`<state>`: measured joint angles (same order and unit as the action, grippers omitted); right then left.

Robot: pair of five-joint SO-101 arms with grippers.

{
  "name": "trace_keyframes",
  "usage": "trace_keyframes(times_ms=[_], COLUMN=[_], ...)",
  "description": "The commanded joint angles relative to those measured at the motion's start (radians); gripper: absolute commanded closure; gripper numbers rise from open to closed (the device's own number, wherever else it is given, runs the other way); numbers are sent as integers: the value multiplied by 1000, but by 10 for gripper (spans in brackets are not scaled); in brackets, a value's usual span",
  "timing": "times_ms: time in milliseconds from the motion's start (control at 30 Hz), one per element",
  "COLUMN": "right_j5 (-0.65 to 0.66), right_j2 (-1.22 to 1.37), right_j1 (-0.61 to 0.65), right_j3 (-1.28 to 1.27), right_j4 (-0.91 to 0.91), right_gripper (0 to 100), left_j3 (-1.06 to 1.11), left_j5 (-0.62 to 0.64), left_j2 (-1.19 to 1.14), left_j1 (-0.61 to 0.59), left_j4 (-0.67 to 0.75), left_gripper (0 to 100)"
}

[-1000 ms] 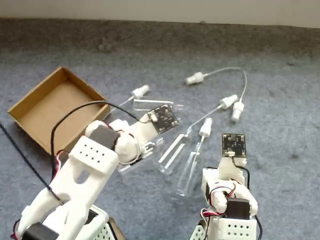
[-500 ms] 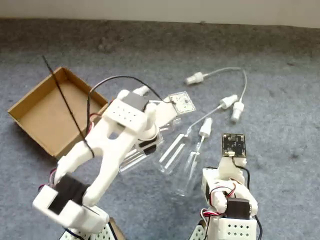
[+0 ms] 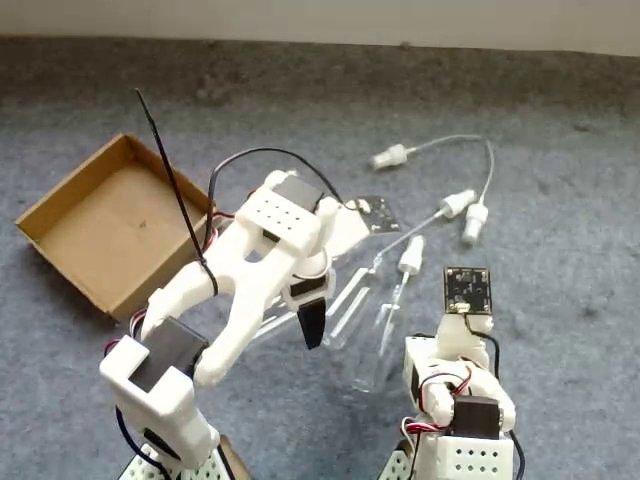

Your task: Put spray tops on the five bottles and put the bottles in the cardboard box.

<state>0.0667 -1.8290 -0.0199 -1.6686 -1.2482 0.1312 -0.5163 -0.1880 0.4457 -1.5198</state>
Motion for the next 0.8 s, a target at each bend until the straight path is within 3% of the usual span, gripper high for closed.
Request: trace_keyframes(times_ms=[0,467,767], right_j5=[11,11,11], right_j2=[-8,-8,-8], right_j1=[-12,-12,-12], right_j3=[-131,-131,-131], right_j4=[-2,-2,-2], right_gripper=[993,993,993], left_j3=[-36,-7,174], left_j5=[8,-46,-80], left_j2=[7,1,2], left_j1=[4,-90,-91], left_j4=[2,123,316], left_gripper=[656,659,659])
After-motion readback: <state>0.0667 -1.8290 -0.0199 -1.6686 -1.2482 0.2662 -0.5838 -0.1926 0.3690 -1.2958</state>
